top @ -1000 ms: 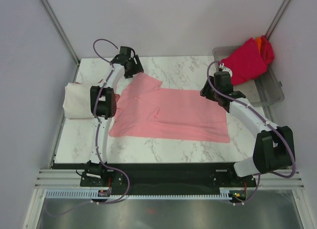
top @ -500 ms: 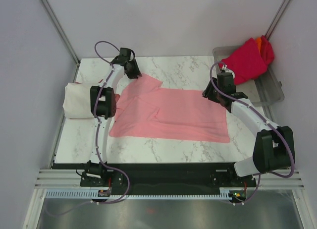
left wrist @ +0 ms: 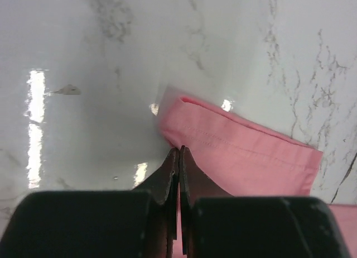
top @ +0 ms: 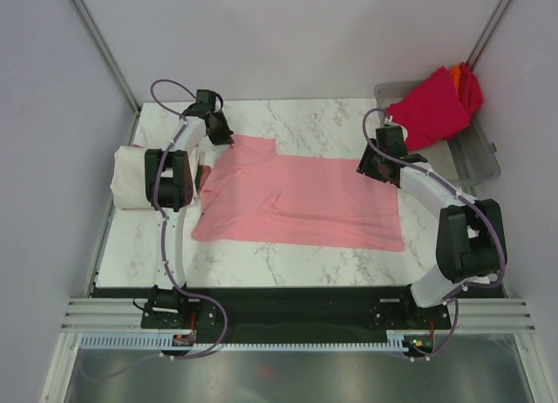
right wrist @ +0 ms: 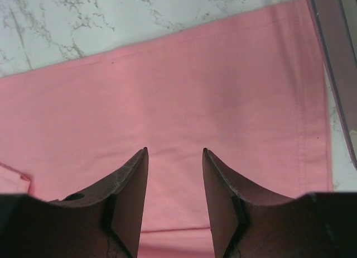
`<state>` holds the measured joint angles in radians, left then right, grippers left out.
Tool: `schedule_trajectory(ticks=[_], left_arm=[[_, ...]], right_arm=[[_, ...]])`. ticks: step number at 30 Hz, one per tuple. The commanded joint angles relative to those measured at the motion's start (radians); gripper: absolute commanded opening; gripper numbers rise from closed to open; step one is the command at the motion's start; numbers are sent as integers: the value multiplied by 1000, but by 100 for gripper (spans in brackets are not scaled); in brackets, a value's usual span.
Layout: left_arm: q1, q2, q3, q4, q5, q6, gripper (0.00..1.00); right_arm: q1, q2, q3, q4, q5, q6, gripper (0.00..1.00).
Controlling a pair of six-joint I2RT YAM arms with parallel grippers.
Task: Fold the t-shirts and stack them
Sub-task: Fold the tshirt
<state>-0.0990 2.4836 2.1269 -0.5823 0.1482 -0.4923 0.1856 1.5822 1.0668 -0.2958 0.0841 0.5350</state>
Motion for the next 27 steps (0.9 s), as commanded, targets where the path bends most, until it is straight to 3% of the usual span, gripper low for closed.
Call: schedule_trajectory(ticks=[1,9,17,27], left_arm=[[19,-74,-51,9,-117,11,2],[73,-115,-91,22,-202,-8,2],[93,-137,-136,65,-208,-17,2],[137,-129,-142,85,-167,-19,2]], right_arm=[[-3,57,84,-28,75,-35,52],[-5,226,277,-109,250,-70,55],[-5,476,588,-213,302,-82,56],[-6,694,863,-298,312,-102,57]])
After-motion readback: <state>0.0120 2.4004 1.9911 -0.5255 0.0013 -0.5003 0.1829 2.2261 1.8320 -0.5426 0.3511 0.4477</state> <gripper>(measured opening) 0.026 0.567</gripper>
